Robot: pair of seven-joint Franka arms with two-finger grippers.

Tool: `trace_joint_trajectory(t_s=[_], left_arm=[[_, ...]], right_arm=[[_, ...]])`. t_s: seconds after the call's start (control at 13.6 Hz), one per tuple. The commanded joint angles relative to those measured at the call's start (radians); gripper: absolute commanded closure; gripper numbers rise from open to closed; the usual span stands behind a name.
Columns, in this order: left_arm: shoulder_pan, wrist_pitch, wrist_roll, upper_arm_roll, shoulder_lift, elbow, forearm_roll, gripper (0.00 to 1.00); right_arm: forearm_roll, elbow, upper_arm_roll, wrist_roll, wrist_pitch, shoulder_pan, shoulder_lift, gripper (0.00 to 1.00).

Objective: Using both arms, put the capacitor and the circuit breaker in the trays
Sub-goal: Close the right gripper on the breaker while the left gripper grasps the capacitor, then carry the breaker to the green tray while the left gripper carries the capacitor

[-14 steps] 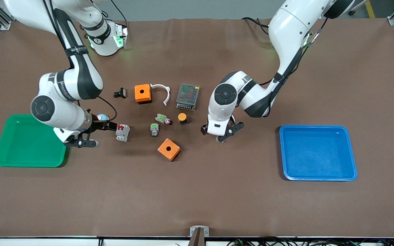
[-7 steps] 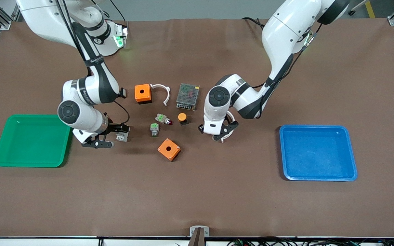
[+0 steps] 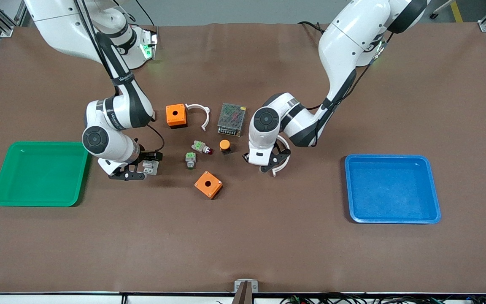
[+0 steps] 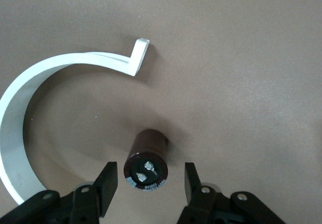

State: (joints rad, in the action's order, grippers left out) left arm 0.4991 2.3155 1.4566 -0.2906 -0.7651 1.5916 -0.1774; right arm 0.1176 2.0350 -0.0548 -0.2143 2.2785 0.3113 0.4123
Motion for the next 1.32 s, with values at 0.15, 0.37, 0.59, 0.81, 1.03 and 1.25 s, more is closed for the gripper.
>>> trace_joint_trajectory(t_s=[0.15,0.37,0.59,0.81,1.03,1.25], left_arm=[[0.006,0.007,0.024,0.013,-0.008,-0.015,-0.059,0.38],[0.004,0.007,0.024,0.013,-0.01,-0.015,-0.065,0.41],[0.007,0.007,0.031,0.013,-0.01,-0.015,-0.065,0.44],[0.006,0.007,0.034,0.013,-0.014,-0.018,-0.057,0.77],[-0.005,0.007,0.063,0.013,0.0,-0.019,-0.06,0.97],[-0.051,-0.01,0.059,0.018,0.073,-0.016,-0.07,1.0]], right_arm=[[0.02,0.008,-0.007,-0.01,0.029,0.012,0.008,0.28],[0.02,0.008,-0.007,-0.01,0.059,0.012,0.019,0.37],[0.02,0.008,-0.007,-0.013,0.059,0.012,0.019,0.56],[0.02,0.008,-0.007,-0.016,0.05,0.011,0.016,0.79],[0.02,-0.001,-0.011,-0.014,-0.006,-0.001,-0.018,0.82],[0.014,-0.035,-0.016,0.003,-0.169,-0.09,-0.122,0.82]])
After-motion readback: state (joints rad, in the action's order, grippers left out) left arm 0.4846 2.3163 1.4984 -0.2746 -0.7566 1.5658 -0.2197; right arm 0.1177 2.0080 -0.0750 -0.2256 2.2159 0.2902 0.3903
